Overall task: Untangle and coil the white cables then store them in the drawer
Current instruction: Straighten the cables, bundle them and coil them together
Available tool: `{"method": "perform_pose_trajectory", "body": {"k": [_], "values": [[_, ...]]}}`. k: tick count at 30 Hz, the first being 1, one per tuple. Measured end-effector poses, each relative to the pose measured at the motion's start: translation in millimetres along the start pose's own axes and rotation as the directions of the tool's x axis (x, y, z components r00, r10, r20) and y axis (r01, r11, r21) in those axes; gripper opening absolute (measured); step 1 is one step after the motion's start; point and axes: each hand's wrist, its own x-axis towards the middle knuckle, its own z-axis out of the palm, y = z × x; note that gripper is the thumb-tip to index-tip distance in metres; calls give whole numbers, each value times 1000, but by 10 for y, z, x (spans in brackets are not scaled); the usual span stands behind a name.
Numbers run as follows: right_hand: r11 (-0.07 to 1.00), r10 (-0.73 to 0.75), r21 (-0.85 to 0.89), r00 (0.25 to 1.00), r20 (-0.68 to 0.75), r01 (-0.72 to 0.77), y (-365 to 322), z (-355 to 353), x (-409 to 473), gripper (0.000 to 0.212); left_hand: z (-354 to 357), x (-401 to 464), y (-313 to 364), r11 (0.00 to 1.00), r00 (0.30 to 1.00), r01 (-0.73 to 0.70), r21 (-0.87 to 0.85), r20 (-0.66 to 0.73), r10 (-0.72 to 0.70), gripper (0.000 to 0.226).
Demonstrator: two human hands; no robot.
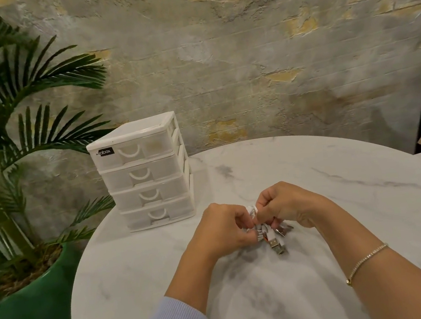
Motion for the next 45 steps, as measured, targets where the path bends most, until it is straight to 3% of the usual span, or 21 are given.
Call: {"method": "perform_pose_trajectory", "body": {"k": [4,11,16,20,25,36,41,45], "values": [[999,0,-46,1000,-22,-1,-21,39,8,25,-62,33,-24,990,992,100,-99,92,-91,9],[1000,-6,-8,999,-40,6,8,25,-2,23,-52,106,43,988,975,156,10,156,-156,15],[996,-19,91,1000,-7,20,29,-35,-9,20,-35,127,77,987,979,139,78,138,-149,8],[996,-26,86,1000,13,25,29,-47,-10,20,-11,107,103,982,985,76,174,143,-101,8],[998,-34,52,999,-3,34,27,-17,-7,22,10,103,56,983,990,60,174,113,-81,9],[996,4,-92,1000,-12,-5,-36,40,-1,28,59,119,-65,996,993,93,-12,69,-92,7],[973,19,-228,1000,-9,-21,-94,58,-1,24,13,108,-80,983,987,119,-139,124,-102,15],[936,14,-352,1000,0,-13,-166,77,-37,21,-30,91,-88,971,983,150,-185,134,-127,5]]}}
